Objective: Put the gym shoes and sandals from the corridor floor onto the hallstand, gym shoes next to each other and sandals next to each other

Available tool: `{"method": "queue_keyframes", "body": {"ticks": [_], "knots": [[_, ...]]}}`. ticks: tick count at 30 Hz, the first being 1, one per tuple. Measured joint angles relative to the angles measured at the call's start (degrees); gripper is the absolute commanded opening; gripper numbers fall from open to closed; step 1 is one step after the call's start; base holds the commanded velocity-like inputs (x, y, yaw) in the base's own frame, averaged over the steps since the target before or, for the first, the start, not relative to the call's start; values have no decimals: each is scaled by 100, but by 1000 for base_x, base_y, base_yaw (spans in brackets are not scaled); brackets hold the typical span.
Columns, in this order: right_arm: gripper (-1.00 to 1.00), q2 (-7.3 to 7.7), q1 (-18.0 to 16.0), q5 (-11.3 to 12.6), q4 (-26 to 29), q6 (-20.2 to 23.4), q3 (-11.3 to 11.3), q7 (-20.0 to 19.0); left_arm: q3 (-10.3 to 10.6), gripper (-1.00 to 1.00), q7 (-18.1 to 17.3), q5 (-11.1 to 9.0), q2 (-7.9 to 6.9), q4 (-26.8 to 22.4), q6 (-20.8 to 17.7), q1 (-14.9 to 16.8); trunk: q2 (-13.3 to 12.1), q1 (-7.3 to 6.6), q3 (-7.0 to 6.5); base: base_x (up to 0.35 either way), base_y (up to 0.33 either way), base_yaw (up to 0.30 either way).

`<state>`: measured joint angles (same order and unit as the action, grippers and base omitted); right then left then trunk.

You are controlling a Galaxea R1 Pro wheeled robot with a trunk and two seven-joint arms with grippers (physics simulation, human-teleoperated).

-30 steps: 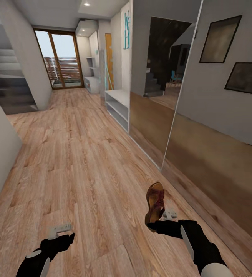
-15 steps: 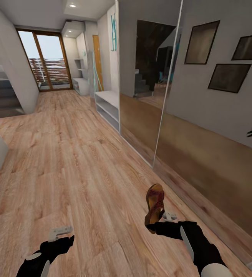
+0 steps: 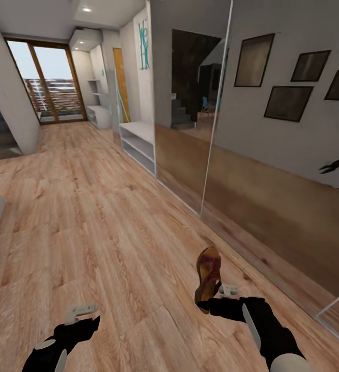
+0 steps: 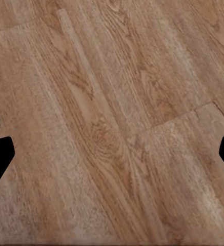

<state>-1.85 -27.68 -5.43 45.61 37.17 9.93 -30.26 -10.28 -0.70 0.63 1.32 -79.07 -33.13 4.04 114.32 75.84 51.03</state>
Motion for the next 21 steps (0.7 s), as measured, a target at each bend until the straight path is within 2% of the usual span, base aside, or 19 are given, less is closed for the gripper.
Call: {"method": "queue_keyframes", "body": {"ticks": [6, 21], "knots": [[-100, 0, 0, -2, 1, 0, 0, 0, 2, 100, 0, 7, 0, -1, 0, -3, 0, 0, 0, -133, 112, -274], [-100, 0, 0, -1, 0, 0, 0, 0, 2, 100, 0, 8, 0, -3, 0, -26, 0, 0, 0, -7, 6, -284]]}}
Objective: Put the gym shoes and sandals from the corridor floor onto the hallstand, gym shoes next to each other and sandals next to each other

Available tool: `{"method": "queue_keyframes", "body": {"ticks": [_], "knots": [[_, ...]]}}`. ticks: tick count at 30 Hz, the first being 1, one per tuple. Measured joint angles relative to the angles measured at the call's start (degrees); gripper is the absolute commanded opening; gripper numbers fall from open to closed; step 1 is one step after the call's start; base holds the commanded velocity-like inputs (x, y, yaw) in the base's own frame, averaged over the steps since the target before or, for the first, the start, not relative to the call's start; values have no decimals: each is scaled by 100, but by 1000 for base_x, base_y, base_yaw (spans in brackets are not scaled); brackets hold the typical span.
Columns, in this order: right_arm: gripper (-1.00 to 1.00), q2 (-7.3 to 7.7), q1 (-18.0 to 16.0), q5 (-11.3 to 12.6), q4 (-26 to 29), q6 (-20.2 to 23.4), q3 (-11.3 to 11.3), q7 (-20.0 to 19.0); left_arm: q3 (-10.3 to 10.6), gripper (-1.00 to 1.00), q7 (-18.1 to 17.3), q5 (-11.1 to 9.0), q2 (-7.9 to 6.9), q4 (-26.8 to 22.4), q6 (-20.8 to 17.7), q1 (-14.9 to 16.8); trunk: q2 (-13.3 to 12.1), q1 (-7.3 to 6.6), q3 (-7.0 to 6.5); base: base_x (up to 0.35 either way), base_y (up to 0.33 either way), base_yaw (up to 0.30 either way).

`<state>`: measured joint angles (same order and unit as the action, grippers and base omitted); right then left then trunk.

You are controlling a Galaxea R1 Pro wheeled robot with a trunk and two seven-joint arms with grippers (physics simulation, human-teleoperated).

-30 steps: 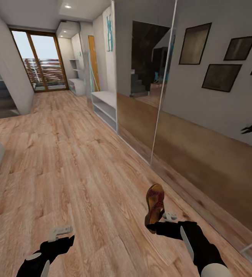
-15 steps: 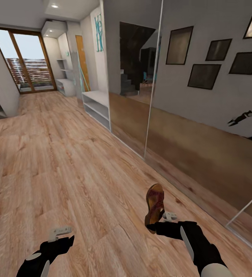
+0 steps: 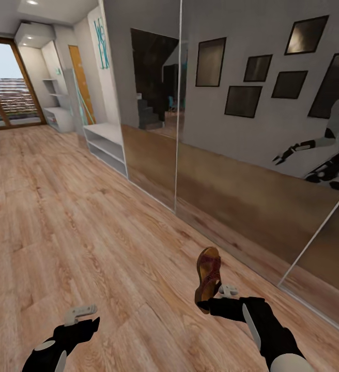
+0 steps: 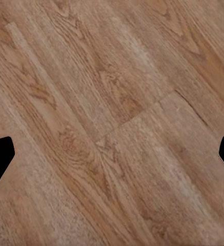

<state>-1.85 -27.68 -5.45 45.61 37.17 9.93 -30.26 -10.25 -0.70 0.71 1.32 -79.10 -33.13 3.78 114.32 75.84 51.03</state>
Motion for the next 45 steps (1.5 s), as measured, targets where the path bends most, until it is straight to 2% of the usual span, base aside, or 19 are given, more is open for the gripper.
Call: {"method": "queue_keyframes", "body": {"ticks": [45], "knots": [[-100, 0, 0, 0, 0, 0, 0, 0, -3, 100, 0, 0, 0, 1, 0, 0, 0, 0, 0, 0, 0, -285]]}}
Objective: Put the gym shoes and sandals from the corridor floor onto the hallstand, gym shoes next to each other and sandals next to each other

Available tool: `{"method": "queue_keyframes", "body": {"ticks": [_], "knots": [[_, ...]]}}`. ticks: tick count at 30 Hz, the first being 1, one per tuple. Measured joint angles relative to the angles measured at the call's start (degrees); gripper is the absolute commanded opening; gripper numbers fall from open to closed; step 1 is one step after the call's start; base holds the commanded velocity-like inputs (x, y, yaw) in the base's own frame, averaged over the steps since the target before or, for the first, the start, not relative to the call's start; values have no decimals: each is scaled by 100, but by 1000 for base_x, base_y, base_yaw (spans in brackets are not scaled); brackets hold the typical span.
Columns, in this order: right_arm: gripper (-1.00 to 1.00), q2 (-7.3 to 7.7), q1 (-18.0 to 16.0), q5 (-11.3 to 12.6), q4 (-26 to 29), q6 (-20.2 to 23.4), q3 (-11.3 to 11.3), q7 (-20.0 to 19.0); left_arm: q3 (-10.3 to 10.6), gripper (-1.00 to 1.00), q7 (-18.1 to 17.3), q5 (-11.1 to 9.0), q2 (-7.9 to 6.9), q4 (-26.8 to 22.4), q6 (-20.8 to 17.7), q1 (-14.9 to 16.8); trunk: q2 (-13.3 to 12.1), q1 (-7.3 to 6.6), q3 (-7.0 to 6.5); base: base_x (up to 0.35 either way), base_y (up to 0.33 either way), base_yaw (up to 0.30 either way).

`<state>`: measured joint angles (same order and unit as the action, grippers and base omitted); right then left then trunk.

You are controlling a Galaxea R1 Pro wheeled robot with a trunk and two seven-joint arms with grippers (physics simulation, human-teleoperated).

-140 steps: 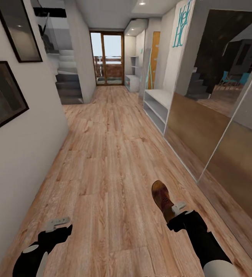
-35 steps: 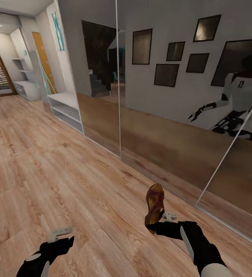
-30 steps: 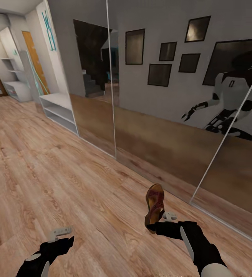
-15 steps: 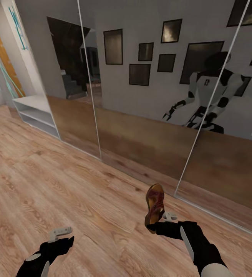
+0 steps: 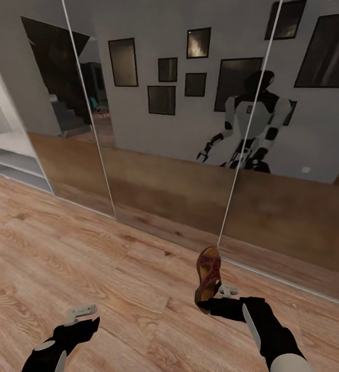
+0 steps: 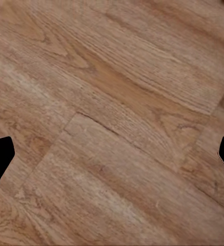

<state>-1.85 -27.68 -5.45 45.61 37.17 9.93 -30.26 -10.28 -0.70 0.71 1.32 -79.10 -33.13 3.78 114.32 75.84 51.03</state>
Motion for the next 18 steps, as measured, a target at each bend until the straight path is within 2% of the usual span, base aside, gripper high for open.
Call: {"method": "queue_keyframes", "body": {"ticks": [18], "knots": [[-100, 0, 0, 0, -1, 0, 0, 0, 0, 100, 0, 0, 0, 0, 0, 0, 0, 0, 0, 0, 0, -285]]}}
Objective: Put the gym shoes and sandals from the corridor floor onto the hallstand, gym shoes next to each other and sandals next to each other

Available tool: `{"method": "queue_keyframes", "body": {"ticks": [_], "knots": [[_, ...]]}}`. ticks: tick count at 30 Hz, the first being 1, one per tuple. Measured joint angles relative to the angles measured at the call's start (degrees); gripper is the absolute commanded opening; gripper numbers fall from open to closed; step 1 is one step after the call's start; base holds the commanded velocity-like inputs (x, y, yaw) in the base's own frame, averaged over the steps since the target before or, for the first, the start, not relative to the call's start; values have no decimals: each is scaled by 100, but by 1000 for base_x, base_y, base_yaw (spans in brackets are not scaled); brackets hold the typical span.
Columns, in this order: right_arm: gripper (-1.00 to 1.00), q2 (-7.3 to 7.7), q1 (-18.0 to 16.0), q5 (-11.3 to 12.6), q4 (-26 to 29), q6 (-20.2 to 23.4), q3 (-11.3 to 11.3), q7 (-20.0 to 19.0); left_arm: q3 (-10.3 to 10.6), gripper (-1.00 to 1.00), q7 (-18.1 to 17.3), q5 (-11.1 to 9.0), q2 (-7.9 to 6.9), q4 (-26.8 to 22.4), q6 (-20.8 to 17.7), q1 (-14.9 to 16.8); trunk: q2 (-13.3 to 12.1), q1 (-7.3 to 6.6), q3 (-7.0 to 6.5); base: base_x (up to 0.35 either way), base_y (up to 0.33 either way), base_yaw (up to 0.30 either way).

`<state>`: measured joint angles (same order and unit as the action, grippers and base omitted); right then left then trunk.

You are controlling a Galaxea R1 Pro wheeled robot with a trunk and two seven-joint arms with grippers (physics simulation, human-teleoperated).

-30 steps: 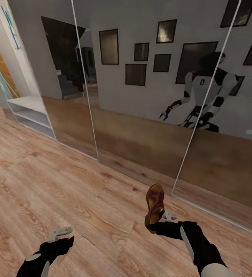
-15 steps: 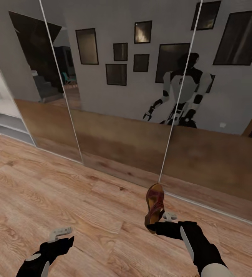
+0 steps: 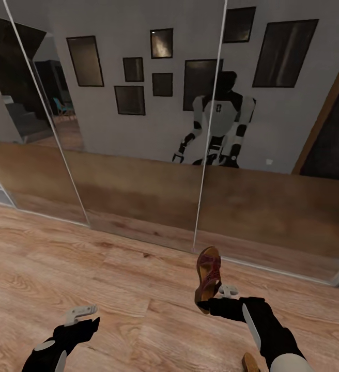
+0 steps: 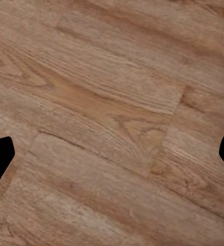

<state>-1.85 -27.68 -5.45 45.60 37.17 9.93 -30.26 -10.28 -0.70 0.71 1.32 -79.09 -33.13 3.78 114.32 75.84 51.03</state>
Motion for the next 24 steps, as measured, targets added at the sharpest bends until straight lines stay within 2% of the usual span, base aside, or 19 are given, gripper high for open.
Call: {"method": "queue_keyframes", "body": {"ticks": [24], "knots": [[-100, 0, 0, 0, 0, 0, 0, 0, 0, 100, 0, 0, 0, 3, 0, -1, 0, 0, 0, 0, 0, -285]]}}
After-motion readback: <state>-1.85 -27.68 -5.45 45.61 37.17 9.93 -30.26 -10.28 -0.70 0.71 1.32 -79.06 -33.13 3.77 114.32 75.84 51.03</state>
